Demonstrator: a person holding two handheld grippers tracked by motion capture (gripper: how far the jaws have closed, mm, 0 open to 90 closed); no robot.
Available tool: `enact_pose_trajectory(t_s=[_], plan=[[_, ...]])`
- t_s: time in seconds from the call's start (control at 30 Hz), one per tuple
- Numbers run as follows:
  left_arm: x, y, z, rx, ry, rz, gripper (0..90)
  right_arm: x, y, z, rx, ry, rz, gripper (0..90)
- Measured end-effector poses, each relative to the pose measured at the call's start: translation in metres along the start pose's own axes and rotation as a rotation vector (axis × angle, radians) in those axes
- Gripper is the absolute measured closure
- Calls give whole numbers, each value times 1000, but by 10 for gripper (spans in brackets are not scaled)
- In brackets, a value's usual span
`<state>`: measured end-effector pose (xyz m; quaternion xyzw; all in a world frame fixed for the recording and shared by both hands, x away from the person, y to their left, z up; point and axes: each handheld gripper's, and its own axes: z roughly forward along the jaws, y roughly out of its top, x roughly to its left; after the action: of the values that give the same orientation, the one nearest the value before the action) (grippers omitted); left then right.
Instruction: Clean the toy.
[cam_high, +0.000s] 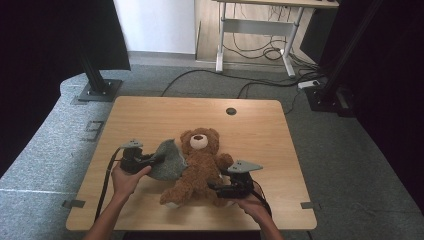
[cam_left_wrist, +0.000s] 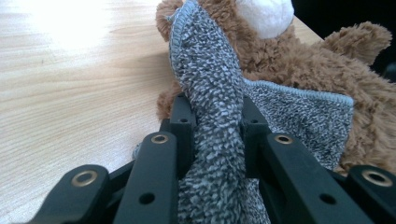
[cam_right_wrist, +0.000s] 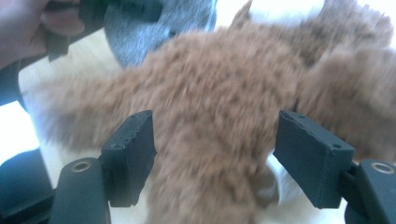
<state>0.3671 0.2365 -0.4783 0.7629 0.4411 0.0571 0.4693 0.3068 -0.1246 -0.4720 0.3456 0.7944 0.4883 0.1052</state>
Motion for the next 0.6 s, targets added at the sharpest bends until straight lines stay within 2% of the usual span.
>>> enact_pose_trajectory(t_s=[0.17,0.3,0.43,0.6], plan=[[0,1,0,1,-1,2,727,-10,20,16,13,-3,6,278],[-1,1,0,2,-2,3,727,-15,28,34,42,-3,11,268],[-1,0,0,6,-3,2,726,-21,31,47,57,22,41,209],[-1,-1,1,9,-5,-1,726,-25,29,59,92,29,74,122]])
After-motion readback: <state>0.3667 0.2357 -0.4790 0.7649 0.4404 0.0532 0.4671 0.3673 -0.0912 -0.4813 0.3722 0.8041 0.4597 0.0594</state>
